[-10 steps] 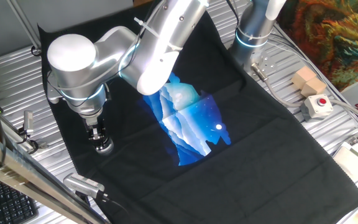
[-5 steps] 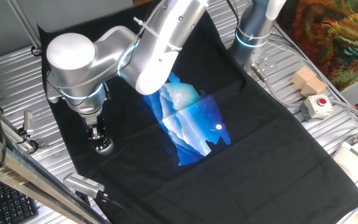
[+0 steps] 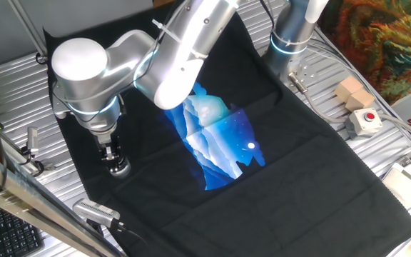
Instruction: Screw the lid onto the jar
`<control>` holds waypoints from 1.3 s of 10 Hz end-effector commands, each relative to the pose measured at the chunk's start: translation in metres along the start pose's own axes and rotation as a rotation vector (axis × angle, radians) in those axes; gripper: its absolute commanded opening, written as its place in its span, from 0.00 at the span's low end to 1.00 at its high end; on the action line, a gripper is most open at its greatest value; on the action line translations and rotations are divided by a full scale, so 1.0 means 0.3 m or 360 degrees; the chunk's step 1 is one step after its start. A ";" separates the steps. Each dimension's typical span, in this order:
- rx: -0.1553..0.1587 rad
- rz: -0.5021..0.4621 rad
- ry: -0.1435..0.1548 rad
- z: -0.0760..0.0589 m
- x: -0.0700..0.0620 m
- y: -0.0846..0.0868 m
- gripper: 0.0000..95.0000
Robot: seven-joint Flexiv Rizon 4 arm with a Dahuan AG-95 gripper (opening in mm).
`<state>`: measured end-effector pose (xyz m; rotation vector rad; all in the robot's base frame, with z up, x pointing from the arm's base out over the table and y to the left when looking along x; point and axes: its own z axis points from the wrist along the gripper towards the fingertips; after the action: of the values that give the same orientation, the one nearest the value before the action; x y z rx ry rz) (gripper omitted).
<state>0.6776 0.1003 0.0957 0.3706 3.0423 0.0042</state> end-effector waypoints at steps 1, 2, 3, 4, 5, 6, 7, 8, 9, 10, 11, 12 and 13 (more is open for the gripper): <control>-0.0001 -0.0010 -0.0005 0.001 -0.003 0.003 0.00; 0.0008 -0.0011 -0.0002 0.001 -0.003 0.003 0.00; 0.0008 -0.0012 -0.0004 0.001 -0.003 0.003 0.00; -0.0003 -0.0003 -0.0003 -0.002 -0.003 0.004 0.00; -0.0003 -0.0003 -0.0007 -0.001 -0.003 0.003 0.00; -0.0001 -0.0003 -0.0009 0.004 -0.003 0.002 0.00; -0.0001 -0.0003 -0.0010 0.004 -0.003 0.002 0.00; 0.0008 -0.0010 -0.0003 0.000 -0.003 0.003 0.00; 0.0001 -0.0009 -0.0011 -0.003 -0.003 0.003 0.00; -0.0009 -0.0012 -0.0013 -0.003 -0.003 0.003 0.00; -0.0005 -0.0013 -0.0012 -0.001 -0.003 0.002 0.00; -0.0001 -0.0017 -0.0012 0.000 -0.003 0.002 0.00; -0.0003 -0.0021 -0.0015 -0.001 -0.003 0.002 0.00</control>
<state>0.6784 0.1008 0.0961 0.3477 3.0363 -0.0013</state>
